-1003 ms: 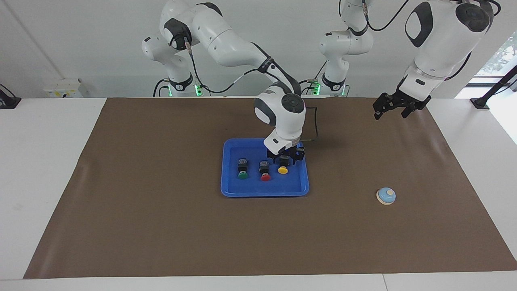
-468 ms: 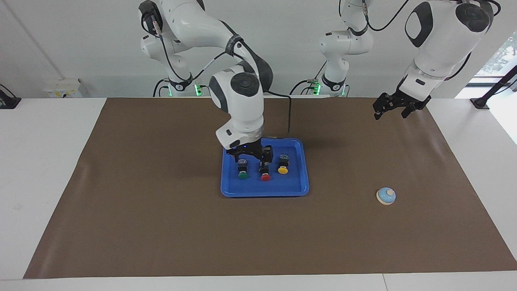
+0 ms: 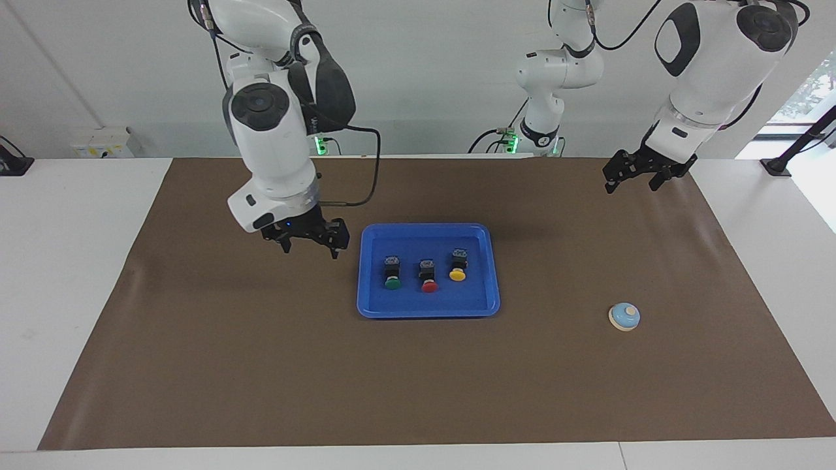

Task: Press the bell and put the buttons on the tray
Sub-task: 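Carry the yellow button into the blue tray, release, withdraw, then press down on the white bell again with the left gripper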

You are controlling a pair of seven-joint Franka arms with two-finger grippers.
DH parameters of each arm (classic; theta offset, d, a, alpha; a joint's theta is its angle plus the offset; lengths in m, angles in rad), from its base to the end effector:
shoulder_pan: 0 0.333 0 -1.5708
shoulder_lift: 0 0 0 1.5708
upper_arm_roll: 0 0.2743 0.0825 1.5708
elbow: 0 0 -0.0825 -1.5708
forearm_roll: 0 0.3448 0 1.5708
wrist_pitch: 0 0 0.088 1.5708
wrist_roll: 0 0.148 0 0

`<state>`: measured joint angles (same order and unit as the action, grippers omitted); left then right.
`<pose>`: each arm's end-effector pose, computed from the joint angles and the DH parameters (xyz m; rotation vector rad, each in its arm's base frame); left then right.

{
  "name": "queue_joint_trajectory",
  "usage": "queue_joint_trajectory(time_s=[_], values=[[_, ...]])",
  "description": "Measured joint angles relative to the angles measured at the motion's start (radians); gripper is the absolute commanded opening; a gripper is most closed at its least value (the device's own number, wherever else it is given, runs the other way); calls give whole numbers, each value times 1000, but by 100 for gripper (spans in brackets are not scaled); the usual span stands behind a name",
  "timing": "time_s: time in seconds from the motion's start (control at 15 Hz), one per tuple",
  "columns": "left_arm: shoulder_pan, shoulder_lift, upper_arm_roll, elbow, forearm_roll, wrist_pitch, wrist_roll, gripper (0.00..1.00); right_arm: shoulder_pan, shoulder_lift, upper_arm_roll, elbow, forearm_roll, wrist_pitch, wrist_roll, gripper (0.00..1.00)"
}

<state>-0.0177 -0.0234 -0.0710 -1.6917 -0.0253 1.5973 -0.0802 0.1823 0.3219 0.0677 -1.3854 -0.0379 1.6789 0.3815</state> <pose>0.5022 -0.0486 0.5038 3.1220 -0.0107 -0.1137 0.5853 0.1393 0.4519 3.1109 -0.2026 -0.0332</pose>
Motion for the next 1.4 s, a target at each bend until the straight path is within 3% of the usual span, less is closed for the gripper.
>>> queue_joint_trajectory(time_s=[0.53,0.8,0.87,0.94,1.0,1.2,1.4], values=[[0,0,0,0,0,0,0,100,-137,-140,1,-6,0,-166,-254,100],[-4,-3,-11,1,0,0,-1,100,-168,-266,1,-100,0,-204,-292,100],[-4,-5,-12,0,0,6,-1,73,-179,-301,1,-134,0,-204,-298,100],[-4,-5,-11,-2,0,29,-1,8,-189,-330,2,-165,0,-204,-300,100],[-3,-5,-10,-14,0,70,-1,0,-200,-352,3,-187,2,-204,-300,100],[-2,25,-6,-57,2,177,-1,0,-226,-369,5,-213,6,-200,-301,100],[-3,141,-7,-24,19,249,-4,0,-233,-367,6,-217,15,-198,-301,100]])
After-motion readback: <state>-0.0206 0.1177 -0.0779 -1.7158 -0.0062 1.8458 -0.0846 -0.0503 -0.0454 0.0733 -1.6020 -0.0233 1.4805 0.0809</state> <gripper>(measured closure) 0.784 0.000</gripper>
